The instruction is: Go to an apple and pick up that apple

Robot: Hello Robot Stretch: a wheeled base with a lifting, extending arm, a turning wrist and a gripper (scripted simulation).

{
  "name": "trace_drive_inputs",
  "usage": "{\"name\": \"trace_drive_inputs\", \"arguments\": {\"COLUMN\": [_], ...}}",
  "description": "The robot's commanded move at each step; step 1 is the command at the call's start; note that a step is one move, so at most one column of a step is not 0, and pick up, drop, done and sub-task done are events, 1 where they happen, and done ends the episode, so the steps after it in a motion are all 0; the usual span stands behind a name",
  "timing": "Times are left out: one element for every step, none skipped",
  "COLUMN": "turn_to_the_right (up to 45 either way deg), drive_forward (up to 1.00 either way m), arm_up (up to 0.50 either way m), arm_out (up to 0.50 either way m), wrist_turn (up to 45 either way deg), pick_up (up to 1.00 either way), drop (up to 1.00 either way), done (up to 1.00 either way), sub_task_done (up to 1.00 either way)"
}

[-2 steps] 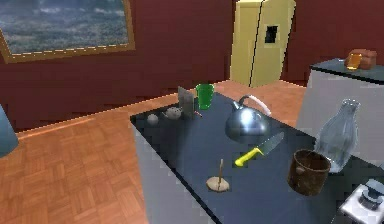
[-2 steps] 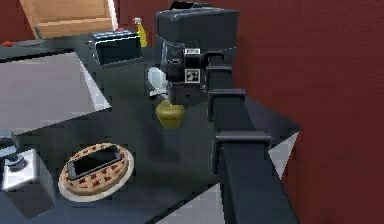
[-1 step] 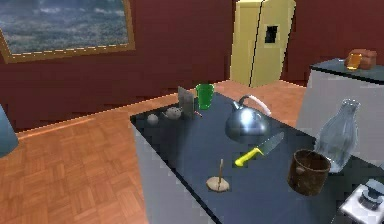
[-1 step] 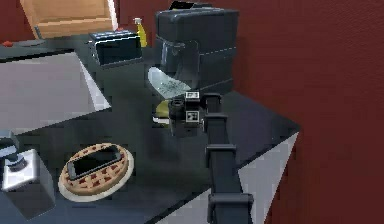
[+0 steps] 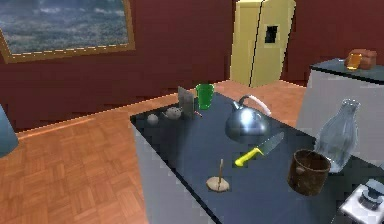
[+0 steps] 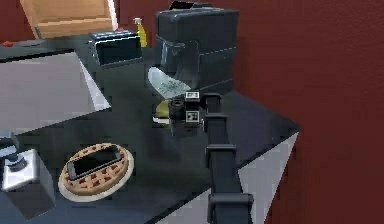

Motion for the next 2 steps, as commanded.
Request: {"name": "trace_drive_inputs", "arguments": {"turn_to_the_right": [0.0,0.0], "drive_forward": [0.00,0.00], "arm_up": [0.10,0.00], "arm_out": [0.00,0.00], "wrist_turn": [0.0,0.0], "pick_up": [0.00,0.00], "drop": [0.00,0.00], "done": [0.00,1.00], "sub_task_done": [0.00,0.00]}}
